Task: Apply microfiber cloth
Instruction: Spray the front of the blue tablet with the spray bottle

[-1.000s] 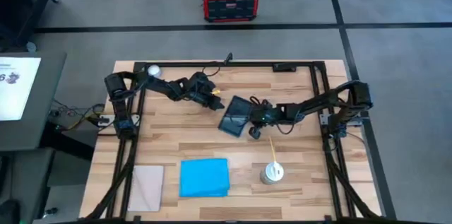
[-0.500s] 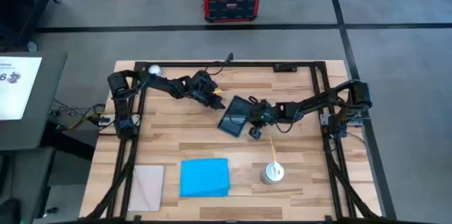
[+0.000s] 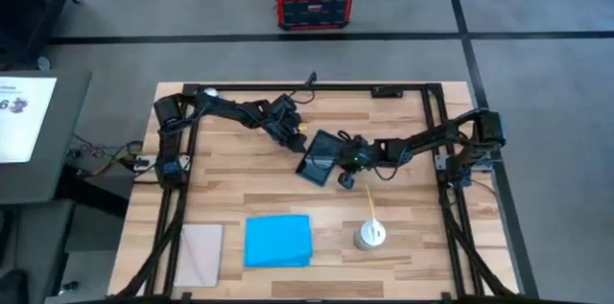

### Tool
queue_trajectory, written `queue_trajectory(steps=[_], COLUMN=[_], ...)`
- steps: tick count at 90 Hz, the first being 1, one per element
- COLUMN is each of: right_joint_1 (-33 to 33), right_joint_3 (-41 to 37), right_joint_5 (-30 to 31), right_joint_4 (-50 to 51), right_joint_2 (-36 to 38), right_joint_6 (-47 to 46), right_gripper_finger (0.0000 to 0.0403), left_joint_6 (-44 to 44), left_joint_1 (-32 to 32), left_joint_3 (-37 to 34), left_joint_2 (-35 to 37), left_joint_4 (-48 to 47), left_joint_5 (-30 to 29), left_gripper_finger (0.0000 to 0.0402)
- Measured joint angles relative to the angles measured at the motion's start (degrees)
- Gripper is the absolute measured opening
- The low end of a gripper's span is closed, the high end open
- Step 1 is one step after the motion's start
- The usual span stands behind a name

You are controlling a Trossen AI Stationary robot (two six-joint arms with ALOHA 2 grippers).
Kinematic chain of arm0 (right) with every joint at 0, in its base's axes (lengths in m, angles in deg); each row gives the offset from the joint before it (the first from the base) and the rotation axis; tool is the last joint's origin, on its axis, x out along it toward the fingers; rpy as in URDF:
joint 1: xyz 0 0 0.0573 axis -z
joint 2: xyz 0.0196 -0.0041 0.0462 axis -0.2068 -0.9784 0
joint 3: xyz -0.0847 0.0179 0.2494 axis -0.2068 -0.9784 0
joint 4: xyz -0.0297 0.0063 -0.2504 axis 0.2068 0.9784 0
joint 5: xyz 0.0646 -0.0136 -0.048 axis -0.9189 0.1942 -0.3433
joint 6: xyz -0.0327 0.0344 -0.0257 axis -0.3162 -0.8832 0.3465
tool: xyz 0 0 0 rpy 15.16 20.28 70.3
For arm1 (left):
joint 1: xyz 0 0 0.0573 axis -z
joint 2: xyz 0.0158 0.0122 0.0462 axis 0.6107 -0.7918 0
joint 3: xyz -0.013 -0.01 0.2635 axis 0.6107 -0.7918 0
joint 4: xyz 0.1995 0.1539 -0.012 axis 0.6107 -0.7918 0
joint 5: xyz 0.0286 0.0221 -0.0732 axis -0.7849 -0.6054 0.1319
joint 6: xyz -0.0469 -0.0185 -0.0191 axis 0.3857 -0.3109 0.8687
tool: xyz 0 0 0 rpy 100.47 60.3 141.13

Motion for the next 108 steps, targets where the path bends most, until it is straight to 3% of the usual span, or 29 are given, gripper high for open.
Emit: queue_trajectory(steps=[49,86,92,104,108], right_joint_1=[3.7,4.3,4.4,4.4,4.3], right_joint_3=[2.5,9.3,9.3,9.3,9.3], right_joint_5=[-2.5,-4.2,-4.1,-3.6,-3.5], right_joint_4=[-2.1,-4.8,-4.4,-2.7,-2.2], right_joint_2=[-0.4,-9.6,-9.0,-7.9,-7.7], right_joint_6=[5.2,7.0,7.1,7.3,7.4], right_gripper_finger=[0.0,0.0,0.0,0.0,0.0], left_joint_6=[-1.0,-3.5,-5.6,-7.7,-7.8], left_joint_1=[1.3,1.8,2.0,2.0,2.0], left_joint_3=[-0.1,-0.2,-0.2,-0.1,-0.1], left_joint_2=[-0.2,-0.2,-0.3,-0.5,-0.4], left_joint_4=[2.7,3.0,3.5,6.1,7.2], left_joint_5=[-1.4,-1.2,-0.9,3.7,3.9], left_gripper_finger=[0.0142,0.0138,0.012,0.0033,0.0024])
